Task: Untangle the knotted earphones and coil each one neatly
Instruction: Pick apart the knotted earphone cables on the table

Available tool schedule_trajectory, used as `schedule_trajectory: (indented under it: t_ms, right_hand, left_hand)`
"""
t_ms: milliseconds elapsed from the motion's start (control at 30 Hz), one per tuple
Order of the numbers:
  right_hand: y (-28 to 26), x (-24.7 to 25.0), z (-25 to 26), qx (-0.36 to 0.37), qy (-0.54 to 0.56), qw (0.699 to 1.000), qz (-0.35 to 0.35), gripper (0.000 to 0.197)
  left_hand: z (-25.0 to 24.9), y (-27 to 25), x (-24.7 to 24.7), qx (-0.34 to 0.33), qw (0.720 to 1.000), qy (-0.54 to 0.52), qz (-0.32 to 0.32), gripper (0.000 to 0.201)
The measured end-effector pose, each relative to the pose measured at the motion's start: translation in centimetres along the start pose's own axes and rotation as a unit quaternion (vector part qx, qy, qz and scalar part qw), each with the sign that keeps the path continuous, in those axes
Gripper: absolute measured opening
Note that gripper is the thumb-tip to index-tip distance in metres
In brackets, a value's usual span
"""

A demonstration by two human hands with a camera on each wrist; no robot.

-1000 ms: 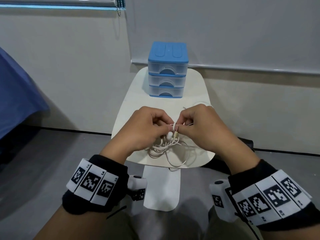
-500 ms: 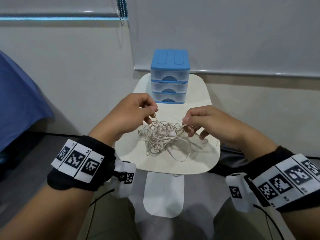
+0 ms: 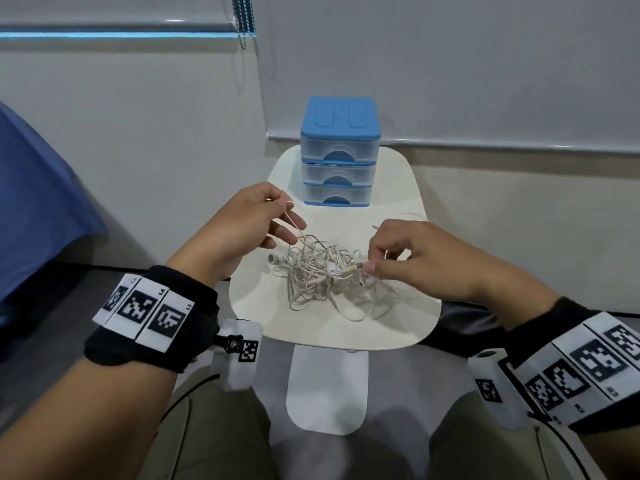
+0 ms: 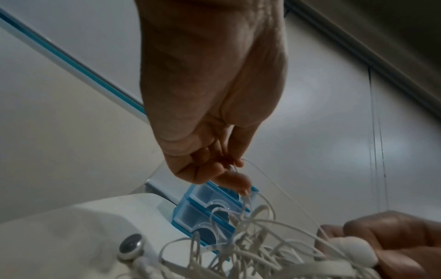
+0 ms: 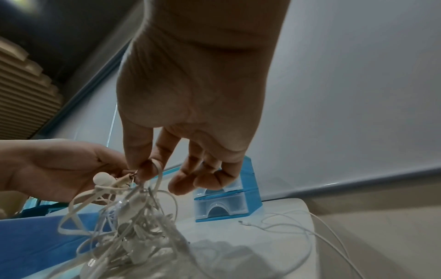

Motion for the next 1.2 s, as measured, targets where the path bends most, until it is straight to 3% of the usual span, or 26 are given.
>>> schedule_trajectory:
  t_ms: [67, 133, 200, 267, 333, 400, 467, 567, 700, 867, 1033, 1100, 1200]
  right_hand:
    - [0.3, 0.1, 0.3, 0.023, 0.013, 1.0, -0.015, 0.022]
    - [0.8, 0.1, 0.5, 0.031, 0.025, 0.999, -0.025, 0.019]
    - [1.3, 0.1, 0.6, 0.029, 0.029, 0.999, -0.028, 0.015]
    - [1.6, -0.1, 0.6, 0.027, 0.036, 0.999, -0.02, 0.014]
    - [1.7, -0.3, 0.6, 0.027, 0.036, 0.999, -0.009, 0.014]
    - [1.6, -0.5, 0.4, 0.029, 0.014, 0.999, -0.003, 0.015]
    - [1.6, -0.6, 0.1, 0.03, -0.023, 0.999, -0.004, 0.017]
    - [1.5, -1.0, -0.3, 0.032, -0.042, 0.999, 0.004, 0.015]
    - [1.4, -1.2, -0.4, 0.033, -0.059, 0.998, 0.022, 0.013]
    - [2.4, -0.3, -1.1, -0.015, -0.08, 0.995, -0.05, 0.024]
    - [2.6, -1.9, 0.3, -0.037, -0.011, 0.999, -0.007, 0.03]
    - [2.5, -1.7, 0.2, -0.048, 0.029, 0.998, -0.023, 0.03]
    - [2.2, -0.9, -0.8, -0.06, 0.019, 0.997, -0.044, 0.022]
  left_hand:
    - [-0.4, 0.2, -0.3, -0.038, 0.999, 0.021, 0.026, 0.013]
    - [-1.4, -0.1, -0.9, -0.083, 0.99, 0.074, 0.091, 0.009]
    - [-2.5, -0.5, -1.8, -0.123, 0.96, 0.194, 0.158, 0.015]
    - [-3.8, -0.8, -2.3, -0.158, 0.921, 0.311, 0.175, 0.014]
    - [-4.4, -0.6, -2.2, -0.156, 0.909, 0.353, 0.16, 0.031]
    - [-4.4, 0.1, -1.8, -0.115, 0.942, 0.287, 0.132, 0.049]
    - [-4.0, 1.1, -1.3, -0.073, 0.976, 0.19, 0.076, 0.054]
    - [-3.0, 1.8, -0.9, -0.044, 0.995, 0.095, 0.01, 0.051]
    - [-2.3, 1.8, -1.0, -0.05, 0.996, 0.076, -0.01, 0.051]
    - [-3.4, 1.0, -1.7, -0.118, 0.988, 0.045, 0.087, 0.045]
    - [-4.7, -0.1, -3.5, -0.179, 0.965, 0.122, 0.15, 0.044]
    - [-5.1, -0.2, -3.7, -0.196, 0.964, 0.105, 0.142, 0.045]
    - [-4.7, 0.5, -2.3, -0.171, 0.983, 0.015, 0.062, 0.043]
Point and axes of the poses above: each hand's wrist, its own y-axis towards the middle knuckle, its own x-axis out of the back of the hand, z = x × y, the point moved 5 cm from there along y, towards the middle knuckle, and after that the axes turned 15 degrees about y, right-handed, at the moved point
